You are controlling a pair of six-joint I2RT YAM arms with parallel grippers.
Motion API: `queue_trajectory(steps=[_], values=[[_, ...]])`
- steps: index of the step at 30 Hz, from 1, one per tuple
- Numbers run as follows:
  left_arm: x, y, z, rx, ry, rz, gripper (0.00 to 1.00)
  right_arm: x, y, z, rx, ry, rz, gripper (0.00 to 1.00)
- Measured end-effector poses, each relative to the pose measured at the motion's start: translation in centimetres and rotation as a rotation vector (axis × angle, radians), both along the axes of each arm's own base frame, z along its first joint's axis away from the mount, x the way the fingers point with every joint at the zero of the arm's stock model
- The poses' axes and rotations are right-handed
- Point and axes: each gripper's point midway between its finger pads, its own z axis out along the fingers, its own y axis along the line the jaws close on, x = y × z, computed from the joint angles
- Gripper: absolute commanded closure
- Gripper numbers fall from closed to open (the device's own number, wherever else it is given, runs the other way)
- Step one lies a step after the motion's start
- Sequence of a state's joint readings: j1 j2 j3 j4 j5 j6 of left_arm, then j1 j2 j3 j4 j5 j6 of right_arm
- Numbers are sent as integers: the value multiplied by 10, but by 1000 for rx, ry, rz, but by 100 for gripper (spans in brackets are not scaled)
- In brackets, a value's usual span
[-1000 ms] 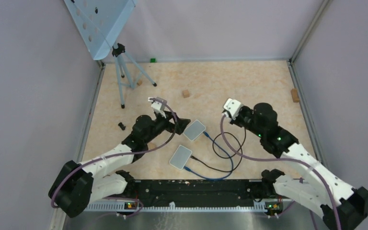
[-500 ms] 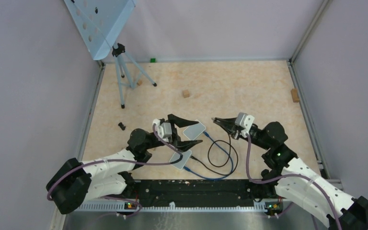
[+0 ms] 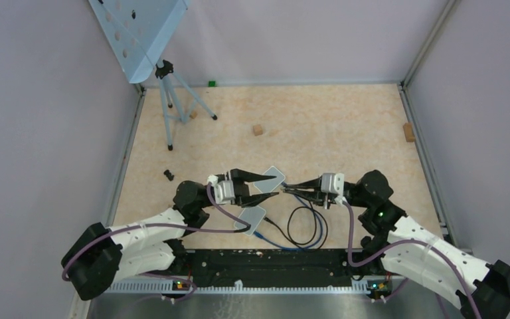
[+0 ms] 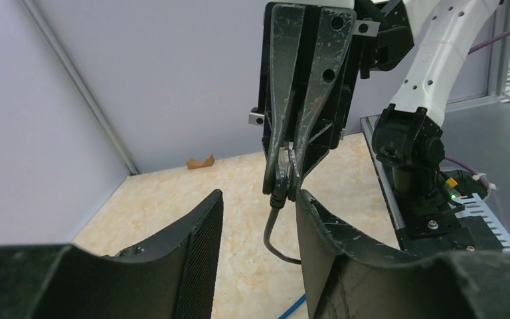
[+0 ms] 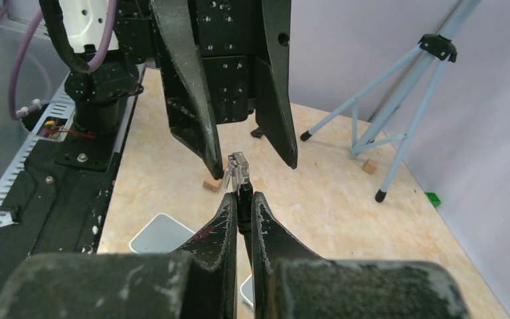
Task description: Insert the plug into the switch port
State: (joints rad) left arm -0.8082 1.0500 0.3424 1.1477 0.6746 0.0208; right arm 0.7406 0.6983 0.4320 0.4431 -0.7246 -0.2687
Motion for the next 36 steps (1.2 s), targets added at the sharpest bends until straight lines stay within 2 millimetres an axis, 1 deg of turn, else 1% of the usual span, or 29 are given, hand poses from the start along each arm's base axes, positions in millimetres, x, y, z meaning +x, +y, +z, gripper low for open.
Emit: queue_trajectory(steps=[3,10,15,18,26,28,29,30,31,32,34,35,36], values=[[-7,2,4,-4,-31,-25,50,-4,1,-2,-6,5,21,100],[-24,-5,-1,42,-69,-134,51,-3,6,-11,-31,31,41,100],[-32,-9,-5,69,-81,-184,57,-5,9,-22,-60,59,60,100],[-33,-11,-6,82,-88,-196,59,-7,10,-23,-65,64,71,100],[-31,-15,-13,117,-81,-205,78,-12,10,-24,-71,66,95,100],[-29,-16,-12,122,-77,-205,86,-12,10,-25,-72,66,95,99],[-29,-17,-12,126,-74,-206,91,-13,9,-25,-73,67,95,98],[-29,-17,-12,128,-72,-207,97,-13,9,-25,-73,66,93,95],[-29,-18,-12,129,-69,-207,100,-13,9,-25,-74,66,92,92],[-28,-18,-12,131,-66,-207,100,-12,8,-25,-74,65,89,87],[-27,-18,-13,135,-55,-204,100,-12,8,-25,-74,63,85,66],[-26,-18,-13,137,-47,-199,100,-12,8,-25,-75,59,85,51],[-24,-19,-13,137,-28,-188,100,-12,8,-25,-75,61,83,44]])
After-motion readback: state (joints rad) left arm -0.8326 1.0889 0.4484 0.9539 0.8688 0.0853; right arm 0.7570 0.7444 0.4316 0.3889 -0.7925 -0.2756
